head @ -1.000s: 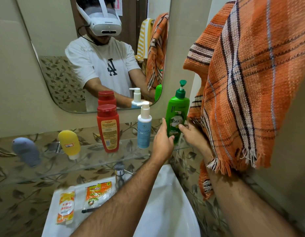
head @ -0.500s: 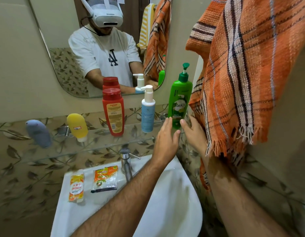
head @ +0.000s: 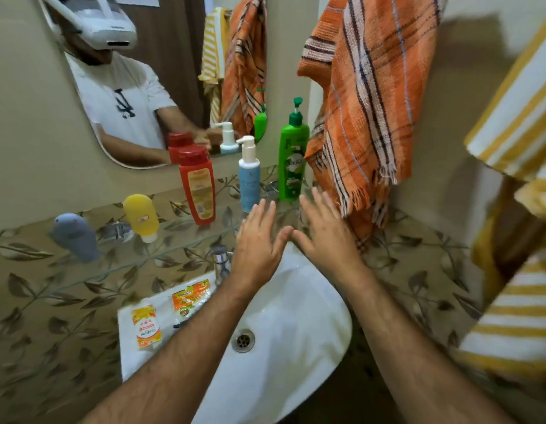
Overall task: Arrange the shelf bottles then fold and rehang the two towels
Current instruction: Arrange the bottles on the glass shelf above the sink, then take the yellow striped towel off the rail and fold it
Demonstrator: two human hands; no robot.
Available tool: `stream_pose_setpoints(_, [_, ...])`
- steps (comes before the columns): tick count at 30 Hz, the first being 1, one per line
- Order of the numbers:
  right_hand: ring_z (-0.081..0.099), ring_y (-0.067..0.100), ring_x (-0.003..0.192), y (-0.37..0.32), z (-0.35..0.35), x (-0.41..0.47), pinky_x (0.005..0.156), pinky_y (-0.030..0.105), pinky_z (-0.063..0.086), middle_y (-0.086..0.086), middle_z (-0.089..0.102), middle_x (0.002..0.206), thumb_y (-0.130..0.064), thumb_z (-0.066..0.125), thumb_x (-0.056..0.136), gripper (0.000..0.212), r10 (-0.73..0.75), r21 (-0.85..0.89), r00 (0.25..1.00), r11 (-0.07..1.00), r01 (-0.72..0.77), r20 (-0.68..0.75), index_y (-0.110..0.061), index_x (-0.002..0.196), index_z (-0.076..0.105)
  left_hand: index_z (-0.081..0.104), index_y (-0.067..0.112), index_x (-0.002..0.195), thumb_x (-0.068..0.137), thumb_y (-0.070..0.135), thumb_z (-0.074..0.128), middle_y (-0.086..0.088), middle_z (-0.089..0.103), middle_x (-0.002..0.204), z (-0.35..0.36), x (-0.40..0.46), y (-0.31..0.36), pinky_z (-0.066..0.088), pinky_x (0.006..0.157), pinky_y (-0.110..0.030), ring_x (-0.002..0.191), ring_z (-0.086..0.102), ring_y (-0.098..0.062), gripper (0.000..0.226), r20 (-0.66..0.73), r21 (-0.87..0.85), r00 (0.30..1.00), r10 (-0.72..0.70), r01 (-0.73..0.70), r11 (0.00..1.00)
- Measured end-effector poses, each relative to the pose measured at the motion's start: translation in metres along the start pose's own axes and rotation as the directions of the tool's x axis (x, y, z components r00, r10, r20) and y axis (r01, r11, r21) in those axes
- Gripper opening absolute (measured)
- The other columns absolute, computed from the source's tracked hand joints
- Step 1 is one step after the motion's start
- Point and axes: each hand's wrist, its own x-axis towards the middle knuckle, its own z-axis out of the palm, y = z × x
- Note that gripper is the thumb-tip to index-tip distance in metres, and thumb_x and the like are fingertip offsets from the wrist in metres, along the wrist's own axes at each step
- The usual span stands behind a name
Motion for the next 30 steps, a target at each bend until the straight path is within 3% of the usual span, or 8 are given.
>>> stream_pose_setpoints(2, [0.001, 0.027, 0.153, -0.009, -0.007, -0.028, 0.119, 0.05, 0.017, 0.005, 0.002, 0.167, -0.05, 0.055, 0.094, 0.076, 0.033, -0.091, 0.999, 0.995, -0.036, -0.038, -0.024, 0.157, 0.021, 0.023, 0.02, 0.156, 0.091, 0.073, 0.017, -0.005, 0.016, 0.165, -0.006, -0.015, 0.005, 0.016, 0.122, -0.049, 0.152, 0.01, -0.021, 0.084, 0.019, 0.039, 0.998, 0.066, -0.067, 0.997])
stream_pose_setpoints(6, [-0.007, 0.032, 0.153, -0.017, -0.022, -0.088, 0.121, 0.054, 0.001, 0.009, -0.004, 0.167, -0.06, 0.049, 0.091, 0.082, 0.085, -0.293, 0.99, 0.949, -0.114, -0.11, -0.024, 0.157, 0.018, 0.018, 0.023, 0.157, 0.085, 0.081, 0.006, -0.007, 0.009, 0.166, -0.011, -0.049, 0.029, 0.008, 0.122, -0.051, 0.153, 0.002, -0.023, 0.093, 0.122, 0.096, 0.974, 0.193, -0.205, 0.974])
stream_pose_setpoints(12, [-0.011, 0.037, 0.151, -0.021, -0.085, -0.144, 0.118, 0.055, -0.009, 0.015, -0.003, 0.166, -0.069, 0.05, 0.086, 0.093, 0.166, -0.472, 0.971, 0.851, -0.23, -0.174, -0.021, 0.158, 0.015, 0.014, 0.024, 0.158, 0.086, 0.08, 0.014, -0.009, 0.004, 0.166, -0.02, -0.074, 0.083, 0.003, 0.122, -0.053, 0.153, -0.003, -0.025, 0.091, 0.161, 0.083, 0.918, 0.361, -0.378, 0.922])
stream_pose_setpoints(16, [-0.013, 0.036, 0.151, -0.028, -0.136, -0.171, 0.118, 0.054, -0.008, 0.014, -0.006, 0.166, -0.069, 0.051, 0.085, 0.095, 0.165, -0.551, 0.958, 0.789, -0.272, -0.236, -0.022, 0.158, 0.013, 0.014, 0.023, 0.157, 0.086, 0.081, 0.013, -0.009, 0.004, 0.166, -0.032, -0.081, 0.128, 0.0, 0.121, -0.051, 0.153, -0.003, -0.024, 0.092, 0.124, 0.048, 0.874, 0.47, -0.478, 0.877])
stream_pose_setpoints(24, [-0.009, 0.035, 0.152, -0.049, -0.231, -0.201, 0.121, 0.053, 0.001, 0.013, -0.002, 0.166, -0.05, 0.062, 0.085, 0.091, 0.054, -0.629, 0.925, 0.718, -0.298, -0.377, -0.023, 0.158, 0.015, 0.013, 0.025, 0.158, 0.086, 0.082, 0.015, -0.01, 0.004, 0.166, -0.055, -0.071, 0.224, 0.003, 0.122, -0.052, 0.153, -0.004, -0.024, 0.092, -0.019, -0.025, 0.8, 0.6, -0.6, 0.799])
stream_pose_setpoints(30, [-0.007, 0.035, 0.152, -0.047, -0.271, -0.229, 0.122, 0.054, 0.007, 0.014, -0.001, 0.166, -0.046, 0.063, 0.086, 0.089, 0.127, -0.597, 0.883, 0.693, -0.404, -0.451, -0.021, 0.158, 0.015, 0.016, 0.023, 0.157, 0.087, 0.079, 0.021, -0.009, 0.005, 0.166, -0.057, -0.08, 0.278, 0.004, 0.121, -0.051, 0.153, 0.0, -0.025, 0.09, -0.033, -0.06, 0.79, 0.612, -0.613, 0.788])
